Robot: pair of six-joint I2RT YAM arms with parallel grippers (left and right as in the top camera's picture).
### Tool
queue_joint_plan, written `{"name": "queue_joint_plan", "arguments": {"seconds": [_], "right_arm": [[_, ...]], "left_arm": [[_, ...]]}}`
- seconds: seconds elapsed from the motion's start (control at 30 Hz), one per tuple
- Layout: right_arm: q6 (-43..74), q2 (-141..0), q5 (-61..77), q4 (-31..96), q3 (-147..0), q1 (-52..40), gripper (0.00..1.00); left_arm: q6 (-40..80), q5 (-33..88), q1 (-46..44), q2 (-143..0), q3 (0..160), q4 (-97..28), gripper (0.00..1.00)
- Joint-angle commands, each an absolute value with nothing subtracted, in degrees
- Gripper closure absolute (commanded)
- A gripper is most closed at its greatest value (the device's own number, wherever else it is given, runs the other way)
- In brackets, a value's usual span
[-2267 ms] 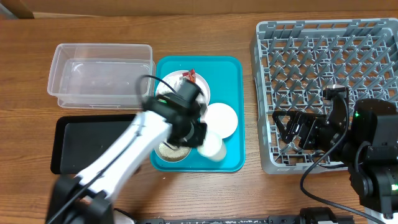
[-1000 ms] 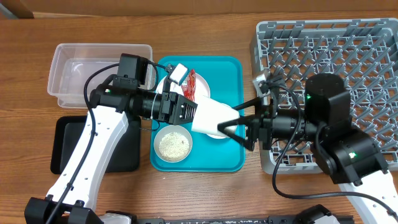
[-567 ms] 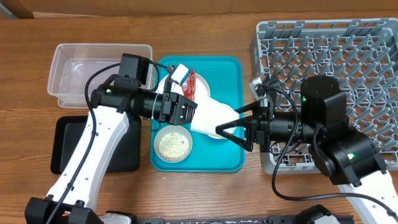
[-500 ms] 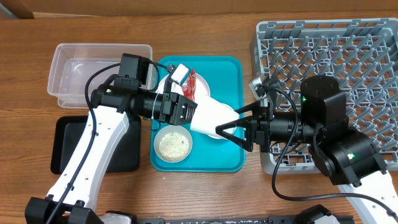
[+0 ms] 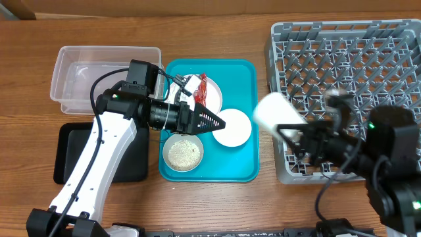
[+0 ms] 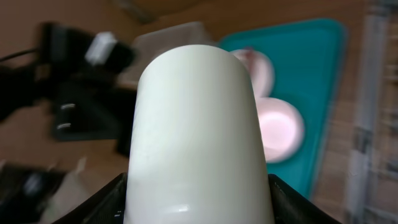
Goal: Sort waste into correct bins and load items into the dishwasher
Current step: 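Hand the white cup from left gripper to right gripper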
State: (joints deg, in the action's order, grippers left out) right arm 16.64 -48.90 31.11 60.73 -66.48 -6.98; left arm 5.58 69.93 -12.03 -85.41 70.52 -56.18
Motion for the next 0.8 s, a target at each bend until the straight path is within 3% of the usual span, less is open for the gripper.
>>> {"name": "queue_joint_plan", "arguments": {"seconds": [0.0, 0.17, 0.57, 0.63, 0.7, 0.77], "right_arm": [[18.7, -49.1, 9.4, 67.0, -67.6, -3.2, 0.44], [25.6, -53.2, -5.0, 78.9, -67.6, -0.2, 0.44], [25.7, -71.9, -4.9, 80.6, -67.6, 0.9, 0.42], [25.3, -74.5, -3.9, 79.8, -67.6, 0.9, 0.37], [25.1, -76.5, -2.7, 79.6, -67.6, 0.9, 0.23], [25.1, -77.0, -2.6, 79.2, -67.6, 0.9, 0.17]], "left_arm": [[4.9, 64.9, -12.1, -85.7, 71.0, -56.4, 0.06], [4.9, 62.3, -12.1, -85.7, 71.0, -56.4, 0.07], [4.9, 60.9, -12.1, -85.7, 71.0, -57.6, 0.08], [4.9, 60.8, -12.1, -85.7, 71.0, -57.8, 0.08], [4.9, 60.8, -12.1, -85.7, 71.0, -58.1, 0.09], [4.9, 60.0, -12.1, -85.7, 71.0, -58.6, 0.09]]}}
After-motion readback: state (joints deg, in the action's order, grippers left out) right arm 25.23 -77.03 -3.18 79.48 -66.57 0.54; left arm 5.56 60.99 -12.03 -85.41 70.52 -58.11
